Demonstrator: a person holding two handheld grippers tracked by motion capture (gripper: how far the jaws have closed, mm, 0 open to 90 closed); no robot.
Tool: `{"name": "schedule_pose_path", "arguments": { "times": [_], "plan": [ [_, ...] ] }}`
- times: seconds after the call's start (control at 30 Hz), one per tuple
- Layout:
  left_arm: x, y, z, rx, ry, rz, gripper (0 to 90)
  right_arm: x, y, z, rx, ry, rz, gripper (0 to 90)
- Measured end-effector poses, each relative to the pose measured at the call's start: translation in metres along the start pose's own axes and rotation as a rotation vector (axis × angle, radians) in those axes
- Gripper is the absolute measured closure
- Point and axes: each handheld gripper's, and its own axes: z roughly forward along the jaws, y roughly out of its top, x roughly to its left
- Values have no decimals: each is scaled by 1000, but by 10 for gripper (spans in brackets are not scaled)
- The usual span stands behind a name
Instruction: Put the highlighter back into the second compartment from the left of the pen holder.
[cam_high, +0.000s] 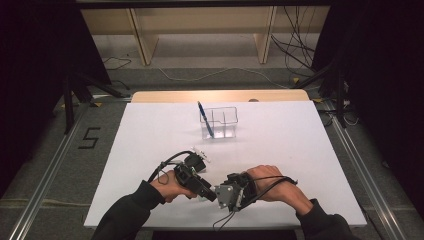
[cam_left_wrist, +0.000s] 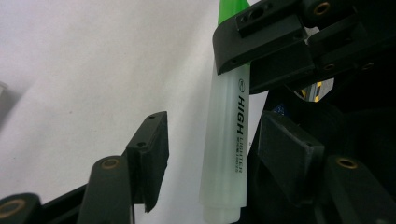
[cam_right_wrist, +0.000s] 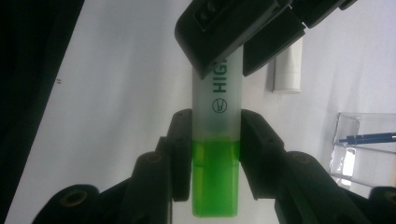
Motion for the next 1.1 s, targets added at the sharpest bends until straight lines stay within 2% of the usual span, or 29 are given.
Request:
{"name": "schedule_pose_path", "arguments": {
  "times": [0.47, 0.53, 0.8, 0.87, 0.9, 1.0, 1.1],
  "plan": [
    [-1, 0, 3, 29, -18, 15, 477, 2, 2, -1, 0, 5, -30, 672],
    [0, -1, 4, 45, -25, 33, 485, 3, 2, 0, -5, 0, -39, 672],
    [0, 0, 4, 49, -29, 34, 518, 4, 3, 0, 1, 8, -53, 672],
    [-2, -1, 6, 38, -33, 18, 525, 4, 3, 0, 0, 9, -57, 672],
    [0, -1, 5, 57, -33, 40, 529, 4, 3, 0, -1, 10, -60, 672],
    [-1, 0, 6, 53, -42, 26, 547, 4, 3, 0, -1, 10, -63, 672],
    [-1, 0, 7, 61, -43, 33, 556, 5, 3, 0, -5, 7, -64, 672]
  ]
}}
